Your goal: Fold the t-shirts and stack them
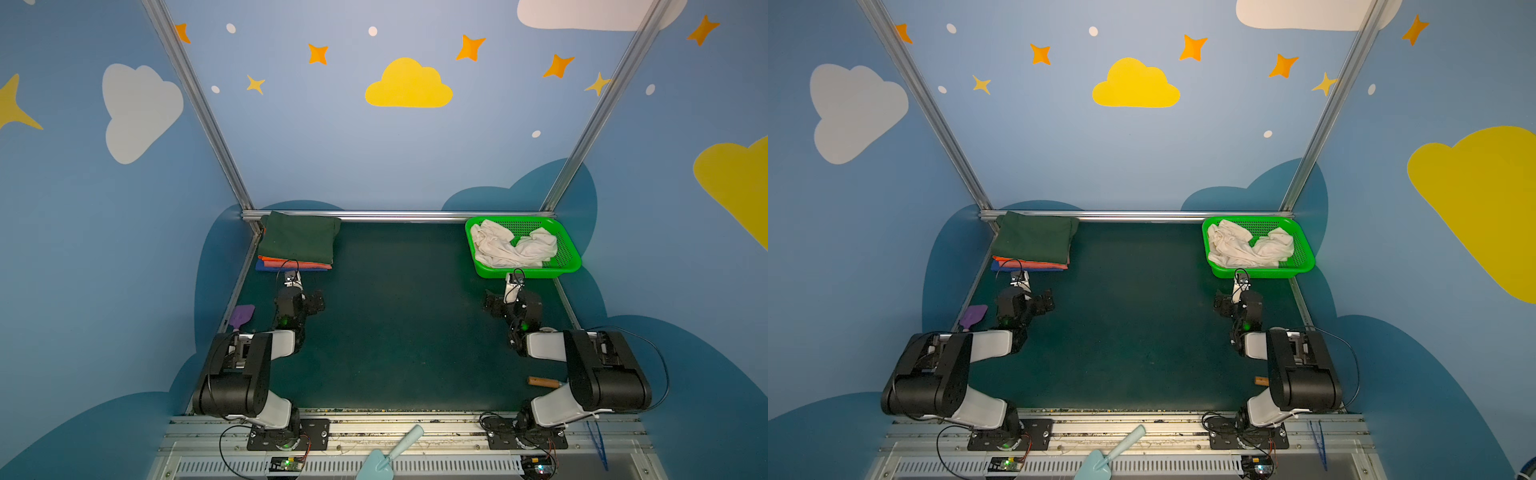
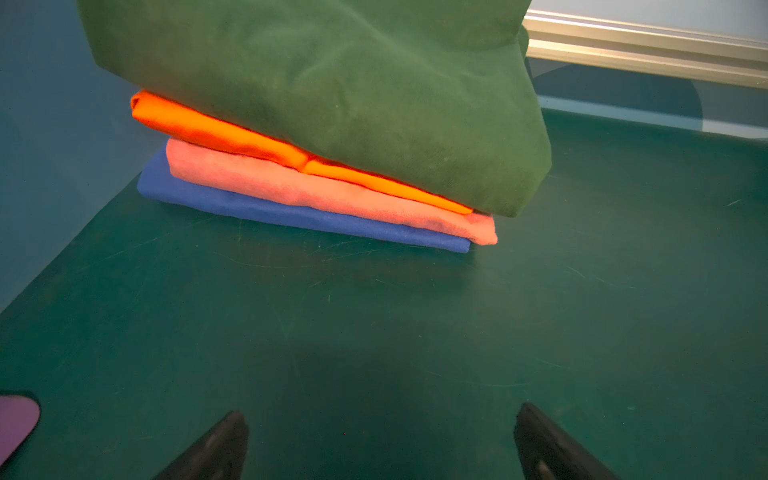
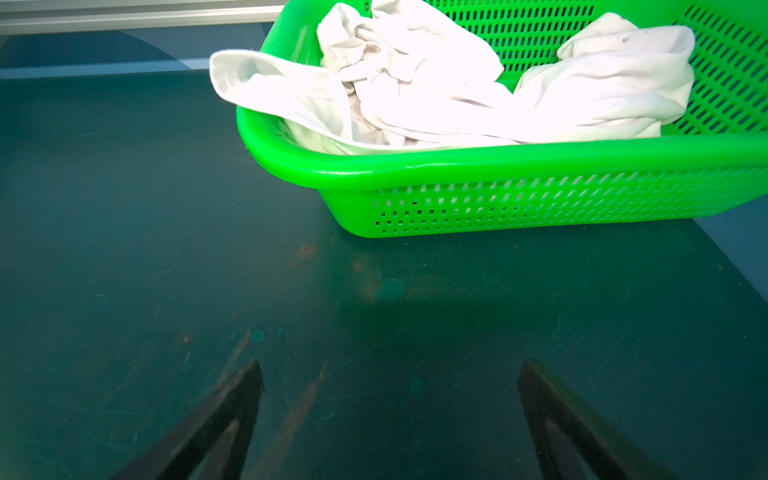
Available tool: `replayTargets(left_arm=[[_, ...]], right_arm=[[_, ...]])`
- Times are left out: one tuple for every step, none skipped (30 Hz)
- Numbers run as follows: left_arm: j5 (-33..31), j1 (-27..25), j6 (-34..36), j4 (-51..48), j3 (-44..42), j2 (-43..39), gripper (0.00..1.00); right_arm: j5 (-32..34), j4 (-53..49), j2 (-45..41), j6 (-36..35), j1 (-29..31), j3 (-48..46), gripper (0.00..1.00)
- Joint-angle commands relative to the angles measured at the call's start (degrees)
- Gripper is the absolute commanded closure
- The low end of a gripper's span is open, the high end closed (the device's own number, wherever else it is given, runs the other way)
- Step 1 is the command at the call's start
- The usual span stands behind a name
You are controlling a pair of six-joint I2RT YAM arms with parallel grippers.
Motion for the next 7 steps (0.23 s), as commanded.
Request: replayTargets(left_arm=[[0.4,0.2,0.0,0.2,0.5,0.0,0.00],[0.4,0.2,0.0,0.2,0.5,0.0,0.00],[0.4,0.2,0.0,0.2,0.5,0.0,0.00],[0.3,0.2,0.0,0.2,0.5,0.0,0.00],[0.4,0.2,0.0,0.2,0.5,0.0,0.00],[0.4,0.2,0.0,0.2,0.5,0.0,0.00],[0.4,0.2,0.0,0.2,0.5,0.0,0.00]], right_arm=[[-0.4,-0.7,-0.8,-0.6,0.2,1.2,0.03],[-0.4,-0.7,-0.8,-0.6,0.2,1.3,0.03],[-0.4,-0.7,-0.8,-0.6,0.2,1.3,0.03],[-0.4,-0.7,-0.8,-0.7,0.2,1.3,0.03],[-0.5,-0.6,-0.9,-0.7,0.2,1.2,0.03],[-0.4,-0.5,-1.0,-0.7,0.2,1.1,0.03],[-0.3,-0.5,-1.0,-0.7,0.3,1.1,0.02]])
